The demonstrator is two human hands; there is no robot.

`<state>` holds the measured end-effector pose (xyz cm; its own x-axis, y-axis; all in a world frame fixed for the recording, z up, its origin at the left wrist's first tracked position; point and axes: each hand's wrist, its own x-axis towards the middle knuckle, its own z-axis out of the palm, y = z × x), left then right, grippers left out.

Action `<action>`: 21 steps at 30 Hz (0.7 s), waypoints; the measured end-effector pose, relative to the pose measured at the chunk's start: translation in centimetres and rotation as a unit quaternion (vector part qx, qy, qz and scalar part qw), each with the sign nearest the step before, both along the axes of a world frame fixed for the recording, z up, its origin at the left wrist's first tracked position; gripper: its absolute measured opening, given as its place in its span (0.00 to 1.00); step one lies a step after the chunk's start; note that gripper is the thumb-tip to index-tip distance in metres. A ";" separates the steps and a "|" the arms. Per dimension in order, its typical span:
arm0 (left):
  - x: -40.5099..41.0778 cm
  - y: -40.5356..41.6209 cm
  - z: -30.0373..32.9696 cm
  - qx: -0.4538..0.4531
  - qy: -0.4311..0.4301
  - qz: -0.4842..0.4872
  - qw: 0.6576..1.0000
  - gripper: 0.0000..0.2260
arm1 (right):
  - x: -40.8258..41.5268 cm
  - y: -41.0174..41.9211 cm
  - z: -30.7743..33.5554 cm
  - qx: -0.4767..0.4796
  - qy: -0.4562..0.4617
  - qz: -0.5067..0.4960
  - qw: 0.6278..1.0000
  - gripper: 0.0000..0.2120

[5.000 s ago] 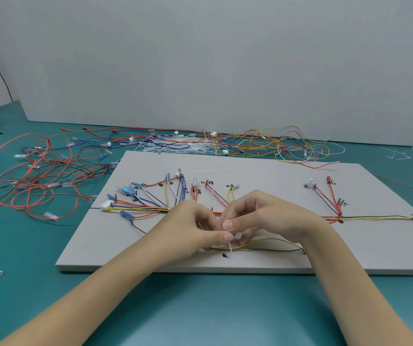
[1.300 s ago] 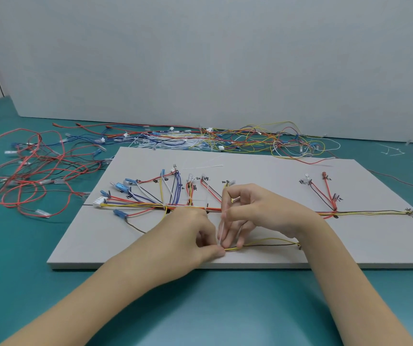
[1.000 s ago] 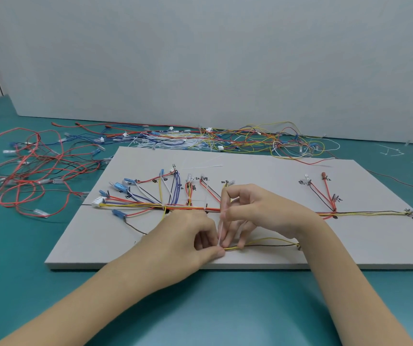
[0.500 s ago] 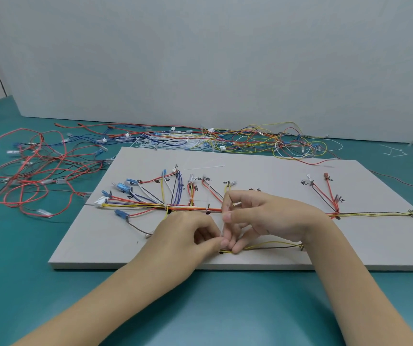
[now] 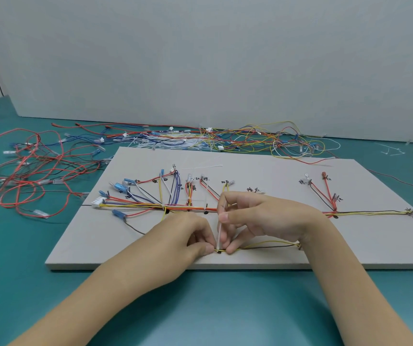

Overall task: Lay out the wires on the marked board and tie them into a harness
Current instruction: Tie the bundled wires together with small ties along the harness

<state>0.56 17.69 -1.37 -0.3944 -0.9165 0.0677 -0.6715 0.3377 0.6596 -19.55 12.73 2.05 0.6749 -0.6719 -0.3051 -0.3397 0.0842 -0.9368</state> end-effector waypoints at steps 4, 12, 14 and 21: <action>0.3 0.3 -0.1 -0.103 -0.148 -0.018 0.983 0.03 | -0.2 -0.1 0.1 0.008 0.003 -0.009 1.000 0.04; 2.1 -0.1 0.4 -0.099 -0.081 -0.046 0.991 0.03 | -0.1 0.0 0.1 0.019 0.011 -0.016 1.000 0.03; 2.5 -0.6 0.6 -0.085 -0.077 -0.041 0.993 0.03 | -0.1 0.0 0.2 0.019 0.014 -0.016 1.000 0.04; 2.8 -0.8 0.3 -0.068 -0.057 -0.033 0.995 0.06 | 0.0 -0.1 0.2 0.017 0.017 -0.011 1.000 0.04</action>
<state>3.40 16.91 -1.11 -0.4663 -0.8735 0.1400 -0.7127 0.4648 0.5254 -19.57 12.67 2.23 0.6488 -0.6755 -0.3503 -0.3684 0.1241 -0.9214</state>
